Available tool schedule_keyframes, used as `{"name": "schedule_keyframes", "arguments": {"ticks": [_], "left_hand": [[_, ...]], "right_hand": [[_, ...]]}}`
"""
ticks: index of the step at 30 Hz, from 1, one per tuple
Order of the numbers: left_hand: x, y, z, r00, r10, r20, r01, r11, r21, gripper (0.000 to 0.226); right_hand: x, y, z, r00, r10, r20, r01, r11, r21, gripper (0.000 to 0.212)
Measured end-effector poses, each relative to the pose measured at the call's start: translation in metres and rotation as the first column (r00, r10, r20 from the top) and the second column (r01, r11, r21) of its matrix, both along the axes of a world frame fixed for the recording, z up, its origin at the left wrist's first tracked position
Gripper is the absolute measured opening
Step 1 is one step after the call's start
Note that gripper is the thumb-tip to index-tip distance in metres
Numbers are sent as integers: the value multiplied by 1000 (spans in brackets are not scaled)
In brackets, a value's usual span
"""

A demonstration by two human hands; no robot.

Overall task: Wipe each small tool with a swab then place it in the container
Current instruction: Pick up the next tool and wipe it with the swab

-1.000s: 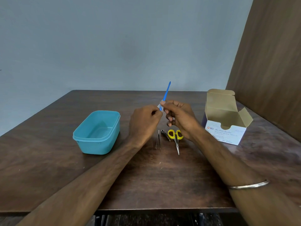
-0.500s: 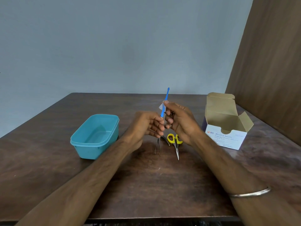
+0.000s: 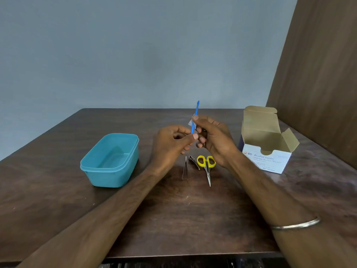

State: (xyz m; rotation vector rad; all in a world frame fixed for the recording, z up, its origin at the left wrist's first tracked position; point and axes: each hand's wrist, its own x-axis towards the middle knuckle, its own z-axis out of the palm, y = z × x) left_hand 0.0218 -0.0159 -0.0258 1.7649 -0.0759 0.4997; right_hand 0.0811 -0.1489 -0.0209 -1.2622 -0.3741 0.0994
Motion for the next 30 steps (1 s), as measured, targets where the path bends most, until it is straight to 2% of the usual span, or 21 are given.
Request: {"name": "schedule_keyframes", "arguments": {"ticks": [5,8,14,18,23,27,30], "left_hand": [[1,-1,-4,998,45,51,-50,995,90,4],[0,-5,-6,999,38,36,-43,989,141,8],[0,-3,-1,999,36,5,-37,996,82,7],[0,0,4,999,51,-6,-52,998,-29,7],[-4,4,14,991,119,60,-100,961,-258,10],[-3,7,20,966,218,141,-156,922,-356,15],[-3,8,24,943,265,201,-162,893,-420,14]], "right_hand": [[0,0,1,999,-38,1,38,999,14,15],[1,-3,2,998,-60,-9,60,997,51,20],[3,-7,4,997,-66,-45,71,992,109,19],[4,-8,4,995,-58,-82,70,986,154,19],[6,-8,4,991,-26,-132,51,980,192,14],[6,-6,1,998,-15,-65,20,996,89,16],[5,-4,-1,998,-30,61,32,999,-33,9]]}}
